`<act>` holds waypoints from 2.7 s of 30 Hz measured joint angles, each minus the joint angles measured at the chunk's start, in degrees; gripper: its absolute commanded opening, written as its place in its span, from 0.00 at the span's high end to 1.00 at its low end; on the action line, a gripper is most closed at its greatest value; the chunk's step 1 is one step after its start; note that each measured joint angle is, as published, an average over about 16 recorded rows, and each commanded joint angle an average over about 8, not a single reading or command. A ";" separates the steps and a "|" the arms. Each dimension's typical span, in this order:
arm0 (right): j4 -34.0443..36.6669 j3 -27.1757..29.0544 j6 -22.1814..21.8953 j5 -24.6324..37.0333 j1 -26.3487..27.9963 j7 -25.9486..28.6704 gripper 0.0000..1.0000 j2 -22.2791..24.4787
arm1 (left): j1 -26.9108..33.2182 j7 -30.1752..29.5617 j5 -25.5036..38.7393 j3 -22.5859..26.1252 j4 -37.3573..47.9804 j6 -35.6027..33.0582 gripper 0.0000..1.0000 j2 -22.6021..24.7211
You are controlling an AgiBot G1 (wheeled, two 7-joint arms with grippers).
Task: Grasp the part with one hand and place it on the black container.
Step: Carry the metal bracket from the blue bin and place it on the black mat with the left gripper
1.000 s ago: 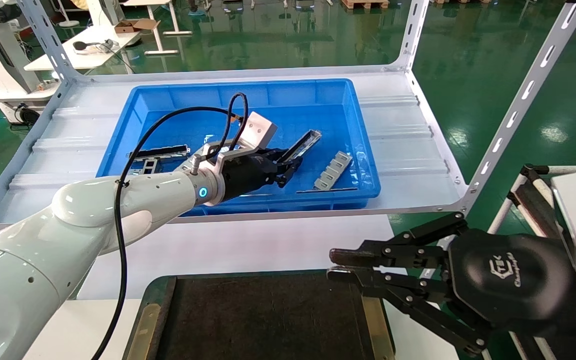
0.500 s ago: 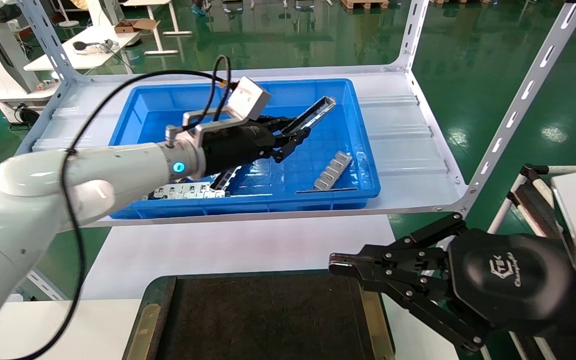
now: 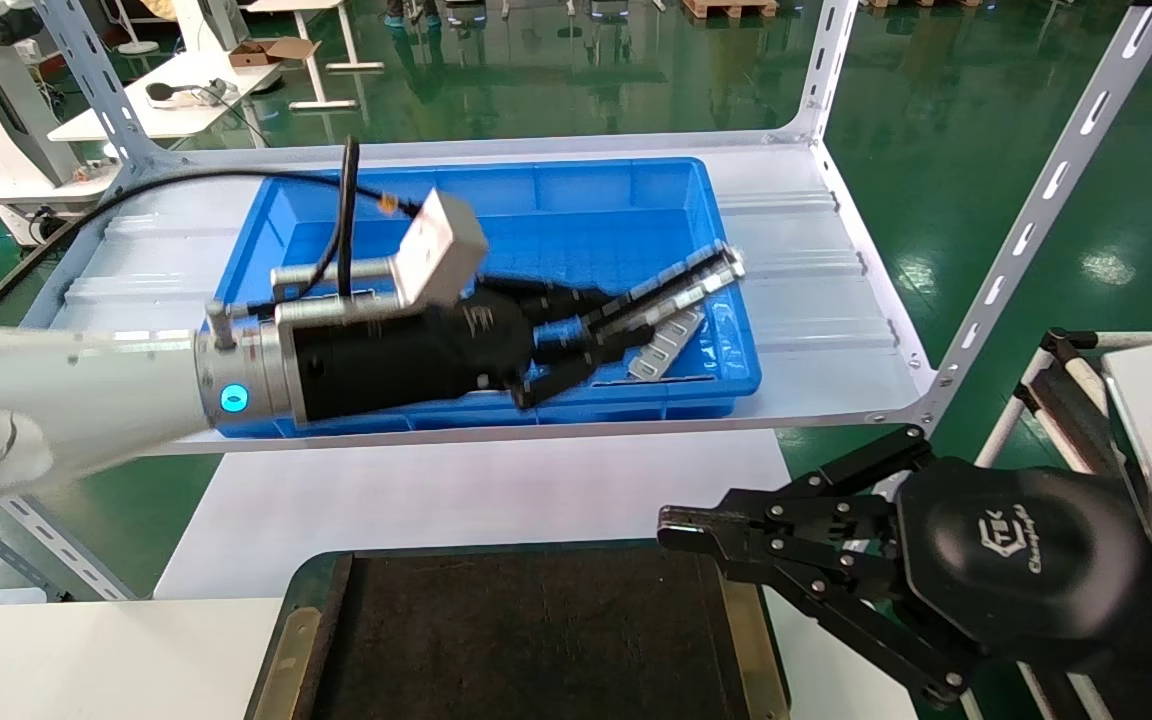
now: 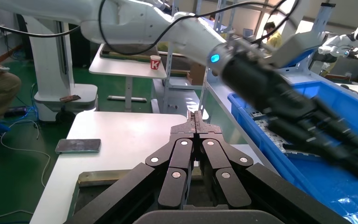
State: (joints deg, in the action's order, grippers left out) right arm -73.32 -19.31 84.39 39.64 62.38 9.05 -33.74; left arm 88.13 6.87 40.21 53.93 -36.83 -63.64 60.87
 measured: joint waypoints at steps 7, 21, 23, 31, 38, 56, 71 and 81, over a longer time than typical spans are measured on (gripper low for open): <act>0.00 -0.01 0.00 -0.01 0.00 0.00 1.00 0.00 | -8.96 -4.47 -1.22 1.03 -15.40 3.00 1.00 -6.69; 0.00 -0.03 -0.01 -0.02 0.01 -0.01 1.00 0.01 | -30.18 -15.43 -1.17 6.51 -38.51 25.81 1.00 -15.05; 0.00 -0.03 -0.01 -0.02 0.01 -0.02 1.00 0.01 | -32.63 -16.55 -1.22 7.17 -39.54 29.64 1.00 -14.91; 0.00 -0.04 -0.02 -0.03 0.01 -0.02 1.00 0.02 | -40.40 -19.30 -1.81 8.27 -40.47 46.34 1.00 -11.04; 0.00 -0.05 -0.02 -0.04 0.01 -0.03 1.00 0.02 | -44.95 -20.74 -2.93 7.84 -40.60 61.96 1.00 -5.28; 0.00 -0.08 -0.03 -0.05 0.02 -0.04 1.00 0.03 | -48.09 -21.26 -5.41 7.16 -39.86 88.11 1.00 7.65; 0.00 -0.10 -0.04 -0.07 0.02 -0.05 1.00 0.04 | -49.58 -22.78 -1.24 5.53 -37.38 90.59 1.00 11.48; 0.00 -0.11 -0.05 -0.07 0.03 -0.06 1.00 0.04 | -50.50 -24.52 2.96 4.25 -34.09 89.20 1.00 13.06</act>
State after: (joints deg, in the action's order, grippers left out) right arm -73.32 -19.42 84.34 39.56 62.41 9.00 -33.70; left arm 37.63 -17.65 43.18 58.18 -70.92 25.57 73.93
